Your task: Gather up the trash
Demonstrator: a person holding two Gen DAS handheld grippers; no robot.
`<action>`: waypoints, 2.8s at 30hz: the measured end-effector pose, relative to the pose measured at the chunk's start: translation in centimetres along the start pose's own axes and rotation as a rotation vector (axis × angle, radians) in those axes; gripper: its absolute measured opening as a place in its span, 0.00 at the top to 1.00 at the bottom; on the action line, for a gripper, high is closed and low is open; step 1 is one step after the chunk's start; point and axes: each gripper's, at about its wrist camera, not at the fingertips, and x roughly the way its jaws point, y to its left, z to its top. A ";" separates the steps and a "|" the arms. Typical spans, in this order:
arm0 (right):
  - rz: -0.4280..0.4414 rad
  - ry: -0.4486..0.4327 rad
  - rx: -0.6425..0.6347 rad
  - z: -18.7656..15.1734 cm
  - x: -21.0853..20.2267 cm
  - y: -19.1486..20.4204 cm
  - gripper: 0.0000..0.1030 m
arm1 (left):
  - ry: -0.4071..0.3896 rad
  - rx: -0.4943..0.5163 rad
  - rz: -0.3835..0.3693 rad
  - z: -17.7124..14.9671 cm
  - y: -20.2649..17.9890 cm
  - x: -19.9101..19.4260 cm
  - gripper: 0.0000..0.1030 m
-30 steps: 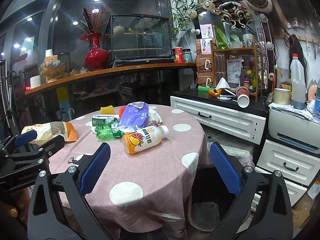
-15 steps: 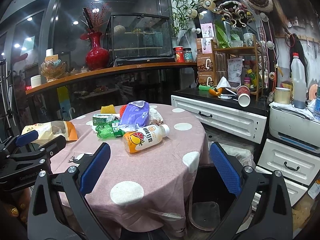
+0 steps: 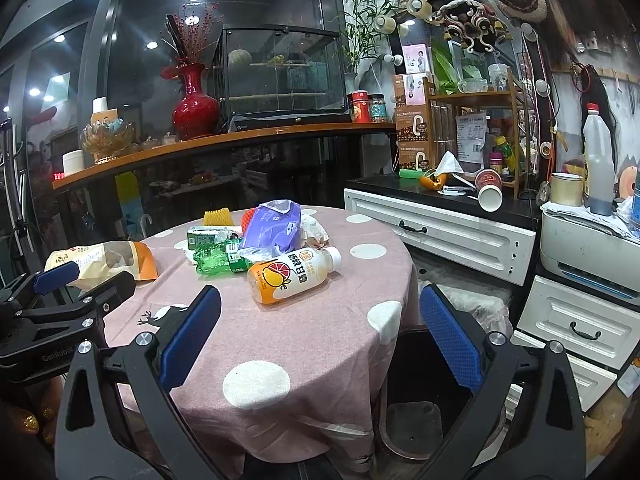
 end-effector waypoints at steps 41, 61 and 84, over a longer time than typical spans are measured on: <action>0.028 0.122 -0.039 -0.6 3.5 -1.0 0.05 | 0.162 0.002 -0.300 -1.8 0.5 4.6 0.05; -0.014 0.294 0.016 -2.2 9.4 -7.3 0.05 | 0.474 0.624 -0.492 4.6 -9.5 22.5 0.12; -0.015 0.351 0.011 -2.5 11.1 -7.8 0.05 | 0.621 0.608 -0.506 3.2 -12.2 27.7 0.41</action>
